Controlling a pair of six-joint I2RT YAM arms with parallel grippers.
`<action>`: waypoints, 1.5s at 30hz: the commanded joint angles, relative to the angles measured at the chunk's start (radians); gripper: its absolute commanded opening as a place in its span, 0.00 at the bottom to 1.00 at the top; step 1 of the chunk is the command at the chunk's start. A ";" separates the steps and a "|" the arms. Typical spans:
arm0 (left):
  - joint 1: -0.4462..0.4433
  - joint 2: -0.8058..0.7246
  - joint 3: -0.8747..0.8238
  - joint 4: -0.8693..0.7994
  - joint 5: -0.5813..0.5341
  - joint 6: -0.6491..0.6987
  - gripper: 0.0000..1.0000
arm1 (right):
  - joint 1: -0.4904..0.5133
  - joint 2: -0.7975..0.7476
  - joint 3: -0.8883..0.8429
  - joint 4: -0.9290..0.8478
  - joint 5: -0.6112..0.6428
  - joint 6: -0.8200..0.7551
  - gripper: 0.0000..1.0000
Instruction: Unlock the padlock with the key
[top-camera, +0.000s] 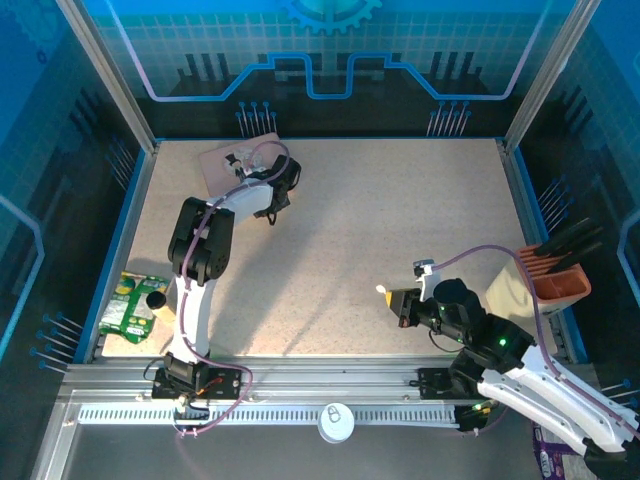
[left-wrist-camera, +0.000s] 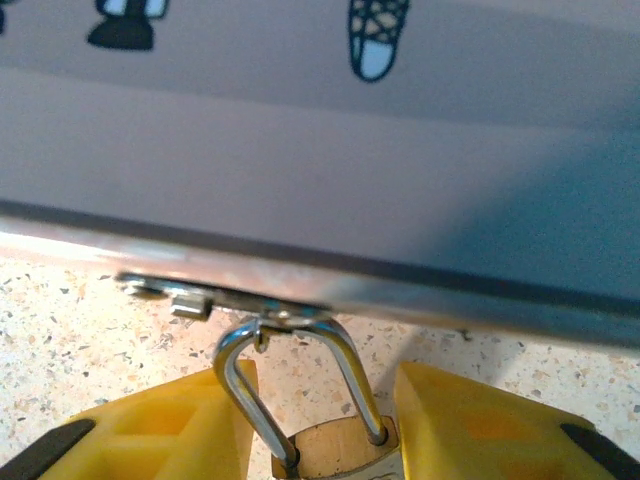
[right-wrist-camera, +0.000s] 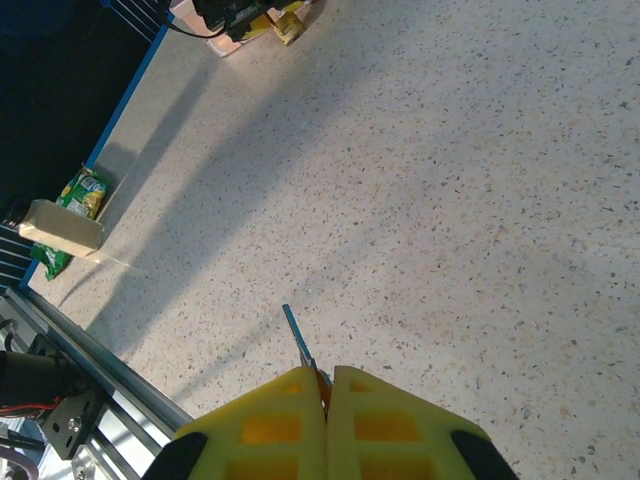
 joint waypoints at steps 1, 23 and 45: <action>0.007 0.013 0.005 -0.002 0.015 0.000 0.38 | -0.005 -0.020 0.001 -0.011 -0.008 0.010 0.00; -0.046 -0.161 -0.193 0.169 0.118 0.114 0.28 | -0.008 -0.044 0.014 -0.042 0.005 0.049 0.00; -0.491 -0.391 -0.490 0.191 0.147 0.062 0.28 | -0.026 -0.010 0.092 -0.110 0.080 0.022 0.00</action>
